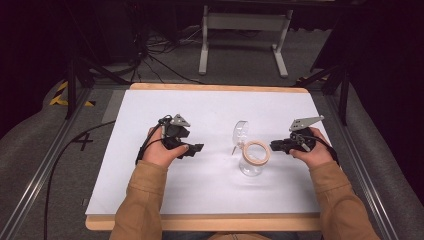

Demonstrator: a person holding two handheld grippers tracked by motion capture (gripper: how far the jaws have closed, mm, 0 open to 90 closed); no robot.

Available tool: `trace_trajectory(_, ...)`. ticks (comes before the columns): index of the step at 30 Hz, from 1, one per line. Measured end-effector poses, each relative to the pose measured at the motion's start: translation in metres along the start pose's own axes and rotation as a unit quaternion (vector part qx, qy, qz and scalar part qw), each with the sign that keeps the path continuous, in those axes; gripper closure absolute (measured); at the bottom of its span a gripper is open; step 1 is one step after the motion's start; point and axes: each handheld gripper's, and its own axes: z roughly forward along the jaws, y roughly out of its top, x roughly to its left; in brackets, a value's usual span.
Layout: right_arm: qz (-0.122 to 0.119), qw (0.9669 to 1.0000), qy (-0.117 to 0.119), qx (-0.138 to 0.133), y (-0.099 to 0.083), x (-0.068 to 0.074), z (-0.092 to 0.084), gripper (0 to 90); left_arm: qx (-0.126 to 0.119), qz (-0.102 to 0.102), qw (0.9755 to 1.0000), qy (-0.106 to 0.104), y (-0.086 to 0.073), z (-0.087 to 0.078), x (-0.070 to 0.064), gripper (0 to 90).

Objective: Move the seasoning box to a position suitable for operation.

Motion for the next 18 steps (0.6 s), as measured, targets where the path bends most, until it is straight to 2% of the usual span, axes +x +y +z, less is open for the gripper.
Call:
trace_trajectory(4, -0.004, 1.0, 0.001, -0.001, 0.0007, 0.0013, 0.0001, 82.1, -0.005, 0.003, 1.0, 0.002, 0.0017, -0.0021, -0.0038, 27.2)
trace_trajectory(14, -0.006, 1.0, 0.0, -0.004, 0.0005, 0.001, 0.0003, 82.3, 0.0, 0.01, 0.9999, 0.012, 0.002, -0.0013, -0.004, 27.2)
trace_trajectory(18, -0.008, 1.0, 0.0, -0.005, 0.0001, 0.0007, 0.0027, 83.4, 0.001, 0.004, 0.9999, 0.013, 0.0012, -0.0013, -0.0041, 27.2)
